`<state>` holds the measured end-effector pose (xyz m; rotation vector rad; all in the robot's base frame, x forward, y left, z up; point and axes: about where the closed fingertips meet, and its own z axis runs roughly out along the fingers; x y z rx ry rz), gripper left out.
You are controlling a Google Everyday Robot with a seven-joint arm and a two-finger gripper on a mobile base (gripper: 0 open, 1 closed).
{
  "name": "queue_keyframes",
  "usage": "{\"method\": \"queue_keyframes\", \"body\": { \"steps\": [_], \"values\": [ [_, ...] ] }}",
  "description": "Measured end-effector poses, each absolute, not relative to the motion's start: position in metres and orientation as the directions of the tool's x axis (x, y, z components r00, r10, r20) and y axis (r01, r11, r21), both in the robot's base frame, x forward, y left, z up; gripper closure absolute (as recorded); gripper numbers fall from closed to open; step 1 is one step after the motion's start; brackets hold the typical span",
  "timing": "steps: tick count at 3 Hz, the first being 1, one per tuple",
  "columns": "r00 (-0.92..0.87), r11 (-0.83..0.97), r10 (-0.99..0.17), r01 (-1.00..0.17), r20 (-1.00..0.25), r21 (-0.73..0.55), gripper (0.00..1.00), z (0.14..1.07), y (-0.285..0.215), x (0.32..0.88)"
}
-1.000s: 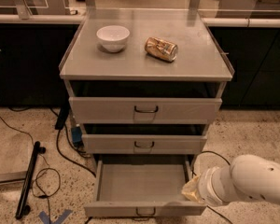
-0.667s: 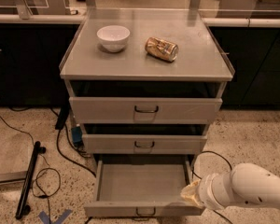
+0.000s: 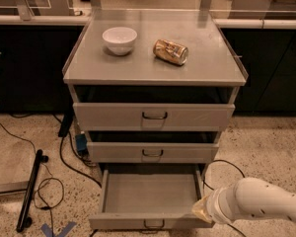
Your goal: Close bottom drawer
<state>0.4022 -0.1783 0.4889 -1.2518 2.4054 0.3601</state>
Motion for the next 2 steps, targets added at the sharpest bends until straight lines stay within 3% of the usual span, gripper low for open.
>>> {"method": "queue_keyframes", "body": {
  "steps": [2],
  "values": [
    [-0.558, 0.621, -0.683, -0.783, -0.471, 0.028, 1.0, 0.412, -0.206, 0.417]
  ]
}}
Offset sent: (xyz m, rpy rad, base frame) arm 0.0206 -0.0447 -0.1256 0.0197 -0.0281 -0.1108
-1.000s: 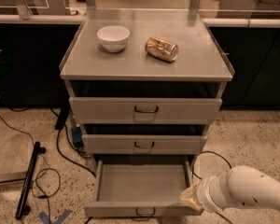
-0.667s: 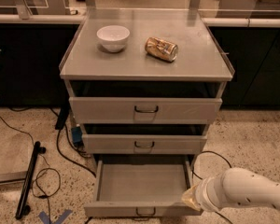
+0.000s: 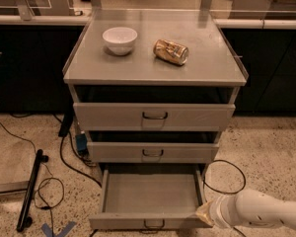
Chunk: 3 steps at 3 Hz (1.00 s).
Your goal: Close bottom drawer
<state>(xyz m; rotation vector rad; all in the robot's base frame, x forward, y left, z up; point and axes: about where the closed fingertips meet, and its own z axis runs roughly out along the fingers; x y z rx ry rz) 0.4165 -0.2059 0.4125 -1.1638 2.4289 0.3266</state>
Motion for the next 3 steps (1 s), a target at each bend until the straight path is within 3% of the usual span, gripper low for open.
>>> {"method": "queue_keyframes", "body": {
  "steps": [3],
  "values": [
    [-0.525, 0.622, -0.56, -0.778, -0.641, 0.094, 1.0, 0.331, -0.221, 0.431]
  ]
}}
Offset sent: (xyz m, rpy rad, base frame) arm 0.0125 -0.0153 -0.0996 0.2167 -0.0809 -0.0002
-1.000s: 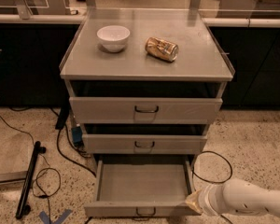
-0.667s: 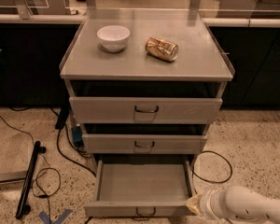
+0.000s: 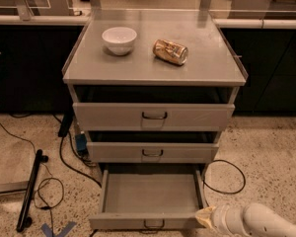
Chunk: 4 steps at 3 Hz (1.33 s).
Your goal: Close bottom drawer
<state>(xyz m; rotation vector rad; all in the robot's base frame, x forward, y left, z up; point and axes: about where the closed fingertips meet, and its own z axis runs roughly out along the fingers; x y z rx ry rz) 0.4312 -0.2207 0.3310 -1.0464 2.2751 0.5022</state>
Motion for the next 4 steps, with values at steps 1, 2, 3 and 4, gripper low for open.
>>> {"method": "queue_keyframes", "body": {
  "steps": [1, 2, 3, 4],
  "values": [
    [-0.525, 0.622, -0.56, -0.778, -0.641, 0.094, 1.0, 0.331, -0.221, 0.431],
    [-0.546, 0.611, -0.565, -0.781, -0.618, 0.131, 1.0, 0.3, -0.209, 0.425],
    [-0.571, 0.601, -0.564, -0.779, -0.596, 0.177, 1.0, 0.254, -0.195, 0.419],
    [-0.592, 0.599, -0.553, -0.772, -0.586, 0.214, 1.0, 0.217, -0.185, 0.415]
  ]
}}
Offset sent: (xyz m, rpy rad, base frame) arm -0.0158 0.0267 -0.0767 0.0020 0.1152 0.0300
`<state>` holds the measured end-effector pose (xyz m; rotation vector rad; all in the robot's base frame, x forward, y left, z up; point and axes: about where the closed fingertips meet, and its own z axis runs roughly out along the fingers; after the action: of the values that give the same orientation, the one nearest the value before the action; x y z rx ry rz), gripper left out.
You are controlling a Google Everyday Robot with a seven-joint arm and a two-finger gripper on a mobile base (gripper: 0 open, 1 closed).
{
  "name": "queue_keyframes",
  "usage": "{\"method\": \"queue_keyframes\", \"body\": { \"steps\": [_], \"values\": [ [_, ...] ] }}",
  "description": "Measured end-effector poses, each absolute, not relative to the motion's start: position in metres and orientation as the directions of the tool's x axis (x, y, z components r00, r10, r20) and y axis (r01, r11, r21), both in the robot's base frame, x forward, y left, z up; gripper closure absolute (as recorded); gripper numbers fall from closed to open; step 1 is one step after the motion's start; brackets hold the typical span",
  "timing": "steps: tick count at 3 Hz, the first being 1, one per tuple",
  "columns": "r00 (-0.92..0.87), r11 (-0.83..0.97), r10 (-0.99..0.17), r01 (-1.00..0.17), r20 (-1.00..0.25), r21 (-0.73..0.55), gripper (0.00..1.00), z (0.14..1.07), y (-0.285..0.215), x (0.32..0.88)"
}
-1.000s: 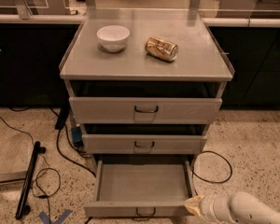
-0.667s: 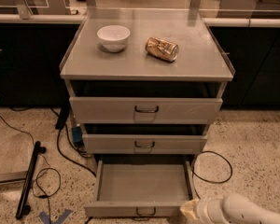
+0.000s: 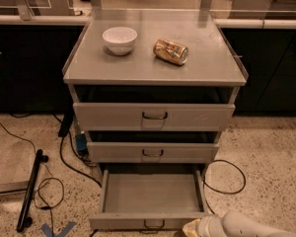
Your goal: Close bottom drawer
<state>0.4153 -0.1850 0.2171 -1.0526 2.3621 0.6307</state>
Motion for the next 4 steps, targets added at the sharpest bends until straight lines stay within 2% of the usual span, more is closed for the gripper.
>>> {"method": "queue_keyframes", "body": {
  "steps": [1, 2, 4],
  "values": [
    [-0.6, 0.603, -0.541, -0.765, -0.59, 0.226, 1.0, 0.1918, -0.1786, 0.4188],
    [-0.602, 0.604, -0.537, -0.763, -0.591, 0.229, 0.87, 0.1866, -0.1774, 0.4193],
    [-0.602, 0.604, -0.537, -0.763, -0.591, 0.229, 0.4, 0.1865, -0.1773, 0.4192]
  ]
}}
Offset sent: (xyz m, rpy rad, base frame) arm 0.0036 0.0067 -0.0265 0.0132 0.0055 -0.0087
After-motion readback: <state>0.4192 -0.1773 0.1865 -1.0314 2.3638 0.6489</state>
